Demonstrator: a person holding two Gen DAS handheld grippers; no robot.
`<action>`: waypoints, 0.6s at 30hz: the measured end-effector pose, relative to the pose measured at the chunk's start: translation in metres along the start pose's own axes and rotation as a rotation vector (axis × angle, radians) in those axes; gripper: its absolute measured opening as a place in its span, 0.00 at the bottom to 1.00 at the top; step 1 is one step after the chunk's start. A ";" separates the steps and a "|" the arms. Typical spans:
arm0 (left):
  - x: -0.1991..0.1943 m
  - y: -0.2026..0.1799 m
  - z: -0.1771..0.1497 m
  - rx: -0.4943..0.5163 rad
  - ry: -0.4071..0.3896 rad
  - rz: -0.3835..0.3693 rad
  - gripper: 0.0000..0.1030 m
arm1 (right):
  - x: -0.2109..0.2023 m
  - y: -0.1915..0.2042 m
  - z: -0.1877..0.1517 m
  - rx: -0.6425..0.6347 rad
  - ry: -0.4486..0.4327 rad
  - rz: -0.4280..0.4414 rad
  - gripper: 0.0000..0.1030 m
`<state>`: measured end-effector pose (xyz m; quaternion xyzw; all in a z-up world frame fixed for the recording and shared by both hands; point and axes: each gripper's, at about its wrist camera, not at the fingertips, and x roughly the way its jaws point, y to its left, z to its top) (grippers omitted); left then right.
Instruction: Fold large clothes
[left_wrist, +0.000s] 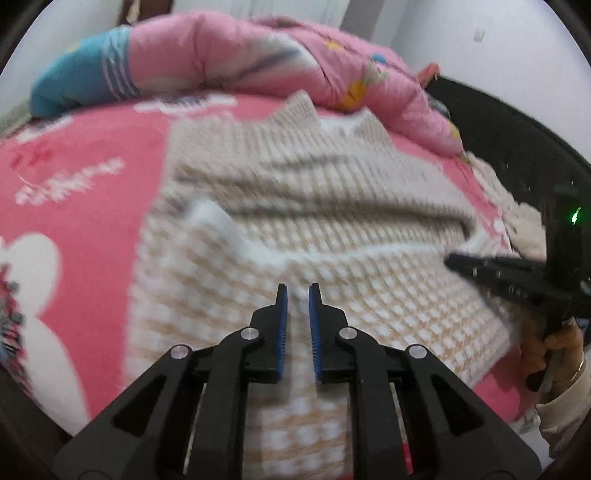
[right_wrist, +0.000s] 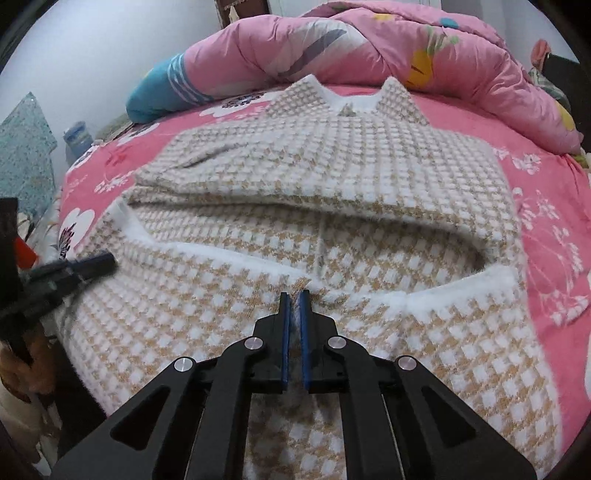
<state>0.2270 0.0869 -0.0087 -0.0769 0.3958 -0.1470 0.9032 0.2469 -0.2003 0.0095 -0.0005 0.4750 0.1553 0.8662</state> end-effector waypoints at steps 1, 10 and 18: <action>-0.008 0.007 0.004 -0.005 -0.036 0.033 0.12 | 0.001 -0.001 0.001 0.002 0.000 0.005 0.05; 0.006 0.041 0.005 -0.011 0.037 0.193 0.10 | 0.001 -0.003 -0.001 0.012 -0.011 0.021 0.05; -0.015 0.050 0.015 -0.062 -0.036 0.207 0.06 | -0.021 0.012 0.013 -0.036 -0.102 0.000 0.05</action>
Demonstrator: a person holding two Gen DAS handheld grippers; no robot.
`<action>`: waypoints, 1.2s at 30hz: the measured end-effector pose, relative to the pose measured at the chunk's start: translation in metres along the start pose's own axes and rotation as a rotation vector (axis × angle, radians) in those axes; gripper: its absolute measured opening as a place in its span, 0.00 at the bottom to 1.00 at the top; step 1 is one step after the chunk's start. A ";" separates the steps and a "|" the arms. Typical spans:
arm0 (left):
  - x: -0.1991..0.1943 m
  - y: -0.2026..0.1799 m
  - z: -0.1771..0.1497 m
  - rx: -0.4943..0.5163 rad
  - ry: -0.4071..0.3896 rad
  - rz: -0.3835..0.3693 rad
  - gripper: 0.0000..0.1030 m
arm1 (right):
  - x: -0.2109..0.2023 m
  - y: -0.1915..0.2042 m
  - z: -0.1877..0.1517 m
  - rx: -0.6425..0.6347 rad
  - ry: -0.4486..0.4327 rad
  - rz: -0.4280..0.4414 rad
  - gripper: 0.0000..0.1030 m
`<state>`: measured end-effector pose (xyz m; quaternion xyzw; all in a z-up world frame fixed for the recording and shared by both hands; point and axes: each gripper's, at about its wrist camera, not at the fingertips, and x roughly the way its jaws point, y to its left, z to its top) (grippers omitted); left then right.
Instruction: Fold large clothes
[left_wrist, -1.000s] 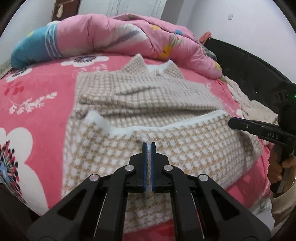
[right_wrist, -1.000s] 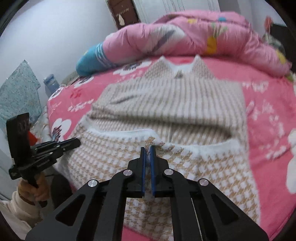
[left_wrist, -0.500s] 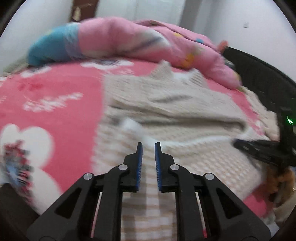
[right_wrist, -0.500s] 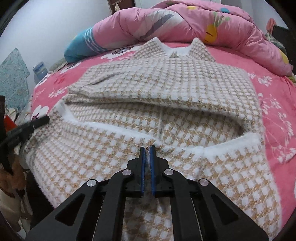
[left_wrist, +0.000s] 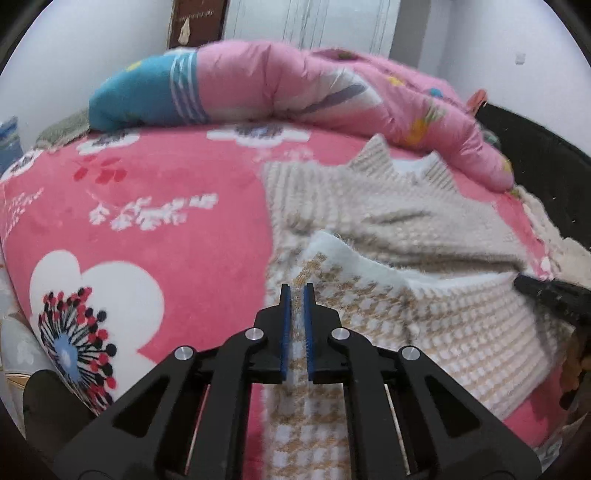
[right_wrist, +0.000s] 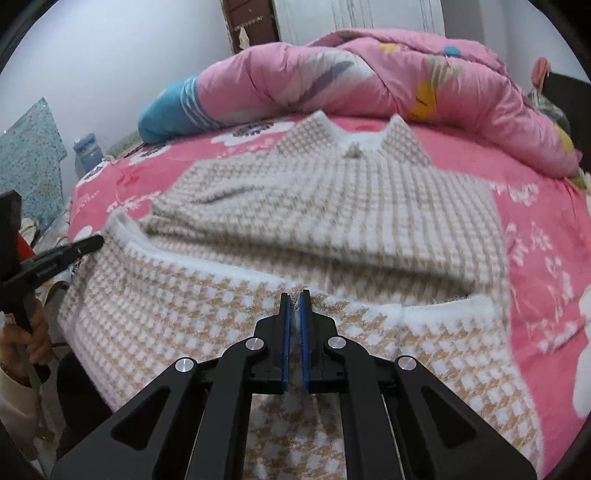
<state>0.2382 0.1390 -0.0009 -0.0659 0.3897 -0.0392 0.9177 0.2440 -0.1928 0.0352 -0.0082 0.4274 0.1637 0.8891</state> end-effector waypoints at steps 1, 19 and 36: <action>0.011 0.001 -0.003 -0.006 0.035 0.001 0.07 | 0.005 0.000 0.000 0.000 0.013 -0.005 0.05; 0.026 0.000 -0.011 -0.008 0.058 0.022 0.12 | -0.052 -0.078 -0.016 0.140 0.031 -0.176 0.25; 0.004 -0.015 0.012 0.062 -0.037 0.039 0.07 | -0.067 -0.092 0.001 0.107 -0.070 -0.281 0.07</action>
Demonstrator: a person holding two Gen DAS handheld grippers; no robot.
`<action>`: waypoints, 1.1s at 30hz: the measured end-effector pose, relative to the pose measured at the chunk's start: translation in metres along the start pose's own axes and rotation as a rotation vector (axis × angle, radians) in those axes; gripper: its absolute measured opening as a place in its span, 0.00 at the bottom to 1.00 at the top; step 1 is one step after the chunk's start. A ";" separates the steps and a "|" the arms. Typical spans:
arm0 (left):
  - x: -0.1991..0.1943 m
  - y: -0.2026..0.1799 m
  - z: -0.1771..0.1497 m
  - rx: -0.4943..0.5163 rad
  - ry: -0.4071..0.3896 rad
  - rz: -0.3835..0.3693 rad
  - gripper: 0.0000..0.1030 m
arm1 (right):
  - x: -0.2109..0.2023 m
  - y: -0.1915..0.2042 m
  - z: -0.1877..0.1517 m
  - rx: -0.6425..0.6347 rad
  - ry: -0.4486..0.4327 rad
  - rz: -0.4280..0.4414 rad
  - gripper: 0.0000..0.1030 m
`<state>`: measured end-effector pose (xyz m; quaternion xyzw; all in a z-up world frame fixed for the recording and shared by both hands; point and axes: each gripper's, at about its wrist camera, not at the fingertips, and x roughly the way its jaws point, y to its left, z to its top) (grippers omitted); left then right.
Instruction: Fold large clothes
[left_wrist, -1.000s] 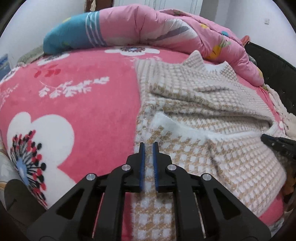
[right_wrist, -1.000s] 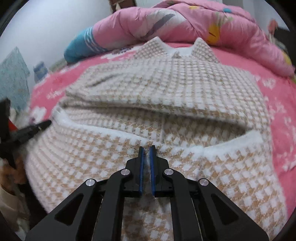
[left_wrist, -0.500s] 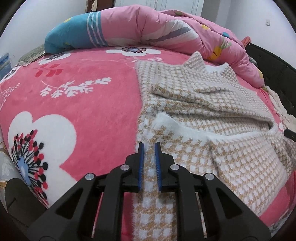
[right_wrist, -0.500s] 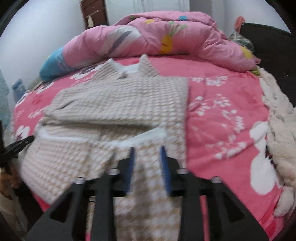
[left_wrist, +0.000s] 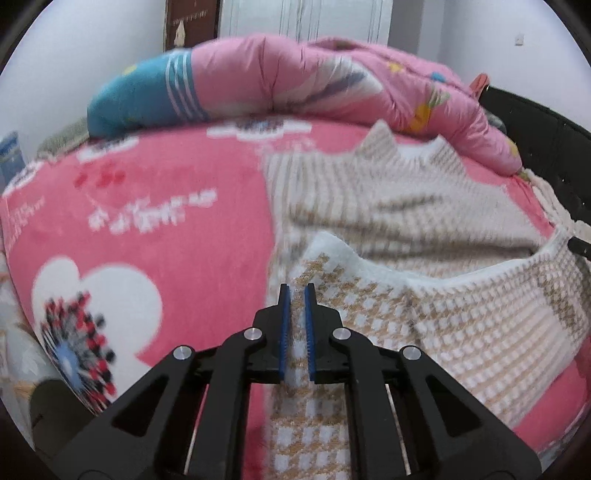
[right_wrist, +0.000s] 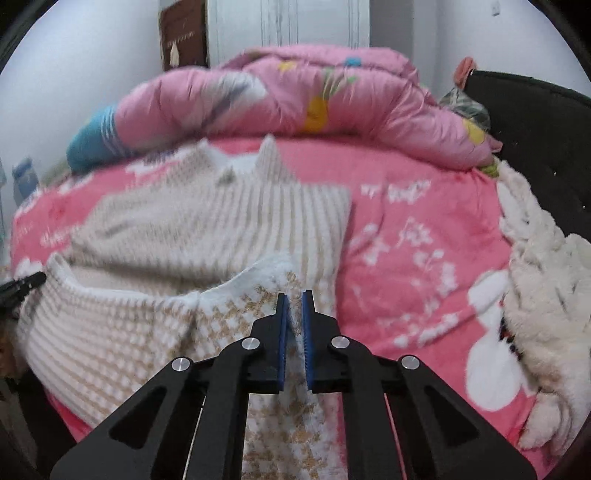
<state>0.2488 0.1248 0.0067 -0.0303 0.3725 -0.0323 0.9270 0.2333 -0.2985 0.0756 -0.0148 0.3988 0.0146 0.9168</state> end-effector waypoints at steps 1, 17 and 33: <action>-0.001 0.000 0.005 0.000 -0.011 -0.002 0.07 | -0.002 -0.002 0.007 0.005 -0.021 -0.004 0.07; 0.032 0.007 0.003 0.013 0.038 0.080 0.36 | 0.065 -0.017 0.004 0.045 0.106 -0.050 0.27; 0.052 -0.062 -0.019 0.080 0.146 -0.198 0.37 | 0.106 0.063 -0.022 -0.026 0.286 0.233 0.25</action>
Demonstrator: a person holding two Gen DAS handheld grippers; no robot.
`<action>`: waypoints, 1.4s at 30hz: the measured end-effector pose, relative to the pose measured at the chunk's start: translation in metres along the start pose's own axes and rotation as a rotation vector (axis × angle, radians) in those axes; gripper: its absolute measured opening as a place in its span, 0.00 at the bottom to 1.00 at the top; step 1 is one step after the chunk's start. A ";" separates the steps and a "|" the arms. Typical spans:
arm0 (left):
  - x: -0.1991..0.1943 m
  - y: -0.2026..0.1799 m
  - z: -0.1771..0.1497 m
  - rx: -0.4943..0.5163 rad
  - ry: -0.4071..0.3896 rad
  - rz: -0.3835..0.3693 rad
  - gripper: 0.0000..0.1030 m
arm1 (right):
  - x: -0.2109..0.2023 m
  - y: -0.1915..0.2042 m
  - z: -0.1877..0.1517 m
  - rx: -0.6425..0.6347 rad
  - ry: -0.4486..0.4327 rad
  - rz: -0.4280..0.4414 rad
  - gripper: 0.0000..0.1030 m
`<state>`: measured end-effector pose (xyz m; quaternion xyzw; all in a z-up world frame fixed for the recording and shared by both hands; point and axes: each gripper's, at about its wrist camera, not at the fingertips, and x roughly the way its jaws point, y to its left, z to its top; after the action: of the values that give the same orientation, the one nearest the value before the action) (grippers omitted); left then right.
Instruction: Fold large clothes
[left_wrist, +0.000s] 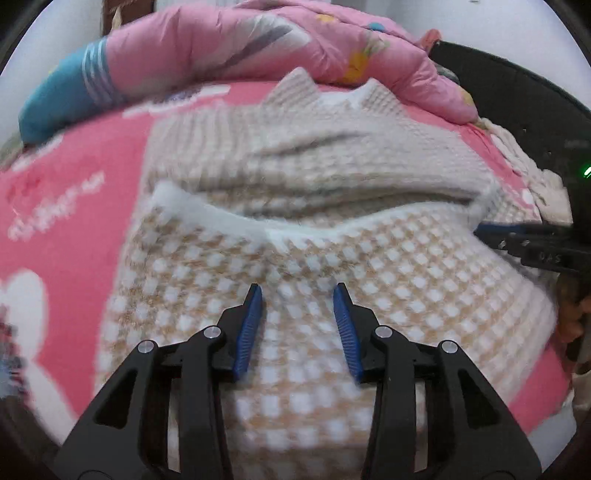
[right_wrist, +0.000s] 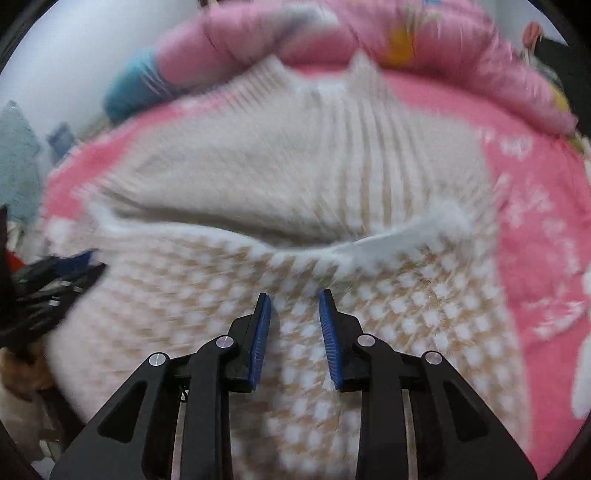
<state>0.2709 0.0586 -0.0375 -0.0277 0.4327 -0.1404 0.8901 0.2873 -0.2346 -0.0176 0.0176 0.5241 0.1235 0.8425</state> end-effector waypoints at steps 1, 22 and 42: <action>-0.002 0.005 0.001 -0.019 -0.005 -0.011 0.34 | 0.001 -0.005 0.002 0.033 0.000 0.029 0.25; -0.062 -0.018 -0.003 0.015 -0.020 -0.121 0.31 | -0.059 0.084 -0.018 -0.147 -0.031 0.144 0.27; -0.036 -0.046 -0.059 0.105 -0.008 -0.018 0.42 | -0.027 0.119 -0.083 -0.225 0.007 0.036 0.29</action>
<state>0.1937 0.0284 -0.0386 0.0145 0.4208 -0.1708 0.8908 0.1800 -0.1337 -0.0118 -0.0682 0.5095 0.1969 0.8348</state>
